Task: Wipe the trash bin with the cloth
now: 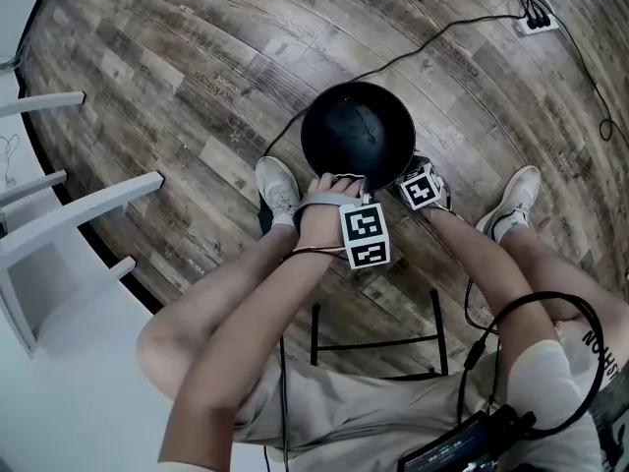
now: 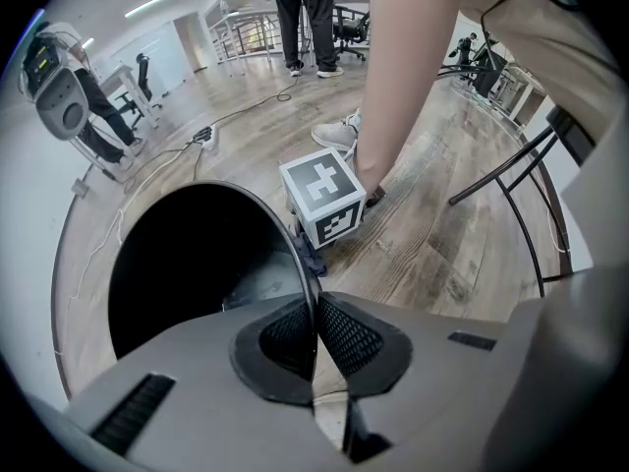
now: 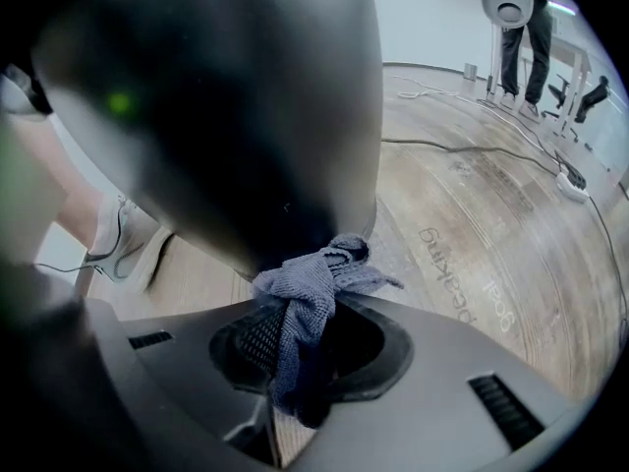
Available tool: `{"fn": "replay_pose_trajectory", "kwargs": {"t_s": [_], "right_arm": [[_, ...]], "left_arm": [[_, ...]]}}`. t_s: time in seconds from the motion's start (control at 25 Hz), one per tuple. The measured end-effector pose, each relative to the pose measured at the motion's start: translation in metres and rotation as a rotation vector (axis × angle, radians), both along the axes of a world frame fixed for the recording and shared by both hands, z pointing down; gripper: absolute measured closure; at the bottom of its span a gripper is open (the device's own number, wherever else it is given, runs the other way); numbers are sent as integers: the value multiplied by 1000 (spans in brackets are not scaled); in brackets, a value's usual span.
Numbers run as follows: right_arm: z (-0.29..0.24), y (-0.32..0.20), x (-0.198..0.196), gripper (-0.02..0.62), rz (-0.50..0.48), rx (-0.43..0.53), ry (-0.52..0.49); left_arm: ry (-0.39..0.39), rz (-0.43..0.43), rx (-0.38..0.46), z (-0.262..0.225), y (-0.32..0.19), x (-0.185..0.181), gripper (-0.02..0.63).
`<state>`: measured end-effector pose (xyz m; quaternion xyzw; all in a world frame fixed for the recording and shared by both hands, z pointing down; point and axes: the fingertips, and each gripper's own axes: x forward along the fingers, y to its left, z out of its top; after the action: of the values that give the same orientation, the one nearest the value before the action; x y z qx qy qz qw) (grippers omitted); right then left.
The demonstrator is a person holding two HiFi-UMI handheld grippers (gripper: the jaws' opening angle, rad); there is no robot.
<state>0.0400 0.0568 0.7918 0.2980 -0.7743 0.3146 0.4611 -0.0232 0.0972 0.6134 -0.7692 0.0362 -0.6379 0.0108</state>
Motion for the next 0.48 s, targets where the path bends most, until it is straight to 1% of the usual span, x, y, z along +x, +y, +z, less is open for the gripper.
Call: {"fn": "replay_pose_trajectory", "kwargs": {"t_s": [0.08, 0.12, 0.2, 0.28, 0.4, 0.48], "right_arm": [[7, 0, 2, 518, -30, -4, 2], [9, 0, 3, 518, -31, -22, -8], [9, 2, 4, 518, -7, -66, -38], [3, 2, 6, 518, 21, -89, -47], [-22, 5, 10, 518, 38, -83, -64], [-39, 13, 9, 518, 13, -66, -87]], "left_arm": [[-1, 1, -2, 0, 0, 0, 584], [-1, 1, -4, 0, 0, 0, 584], [-4, -1, -4, 1, 0, 0, 584], [-6, -8, 1, 1, 0, 0, 584], [-9, -39, 3, 1, -1, 0, 584], [-10, -79, -16, 1, -1, 0, 584]]}}
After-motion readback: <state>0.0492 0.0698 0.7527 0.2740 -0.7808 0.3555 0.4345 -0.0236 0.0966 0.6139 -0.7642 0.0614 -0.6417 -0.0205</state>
